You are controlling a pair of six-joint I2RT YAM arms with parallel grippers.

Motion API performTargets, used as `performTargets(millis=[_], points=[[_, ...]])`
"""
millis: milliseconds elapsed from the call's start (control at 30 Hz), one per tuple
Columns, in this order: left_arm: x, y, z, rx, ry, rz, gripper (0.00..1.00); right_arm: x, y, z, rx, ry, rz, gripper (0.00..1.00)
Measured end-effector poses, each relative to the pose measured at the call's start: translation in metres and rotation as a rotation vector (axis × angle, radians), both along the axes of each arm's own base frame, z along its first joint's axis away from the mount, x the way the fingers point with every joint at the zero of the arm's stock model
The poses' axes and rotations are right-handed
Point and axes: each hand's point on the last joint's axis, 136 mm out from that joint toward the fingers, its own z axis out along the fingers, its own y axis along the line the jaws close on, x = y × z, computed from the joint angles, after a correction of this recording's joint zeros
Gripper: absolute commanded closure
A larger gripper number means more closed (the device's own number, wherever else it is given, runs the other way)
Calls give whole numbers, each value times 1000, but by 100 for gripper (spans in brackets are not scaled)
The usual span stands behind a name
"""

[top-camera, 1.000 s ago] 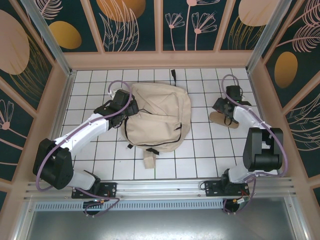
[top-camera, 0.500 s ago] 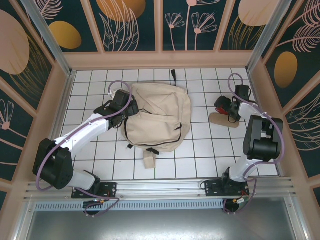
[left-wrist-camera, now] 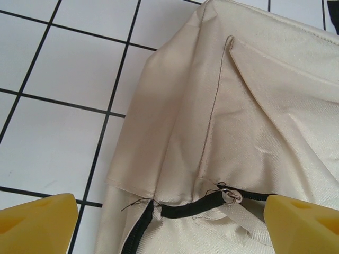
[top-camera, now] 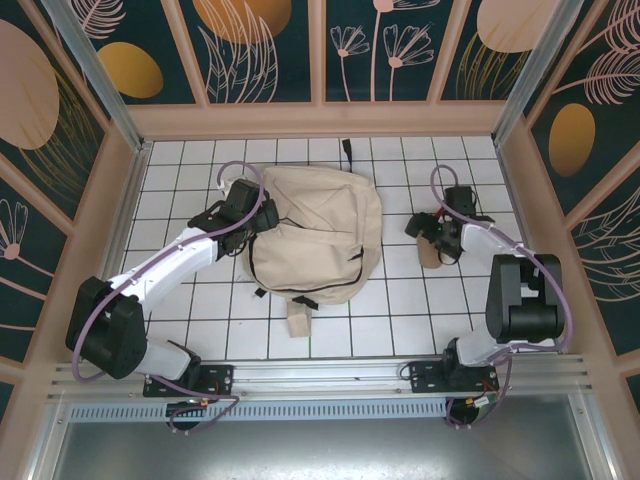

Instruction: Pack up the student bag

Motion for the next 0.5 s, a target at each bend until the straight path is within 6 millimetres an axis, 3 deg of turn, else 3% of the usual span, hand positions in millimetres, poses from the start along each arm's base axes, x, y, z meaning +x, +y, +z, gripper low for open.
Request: performTargets(millis=[233, 367, 500], points=[[0, -1, 0, -6, 1, -5, 7, -11, 5, -12, -110, 56, 21, 3], [0, -1, 0, -6, 1, -5, 6, -17, 4, -26, -184, 115, 19, 10], [0, -1, 0, -6, 1, -5, 6, -22, 3, -27, -224, 131, 21, 25]])
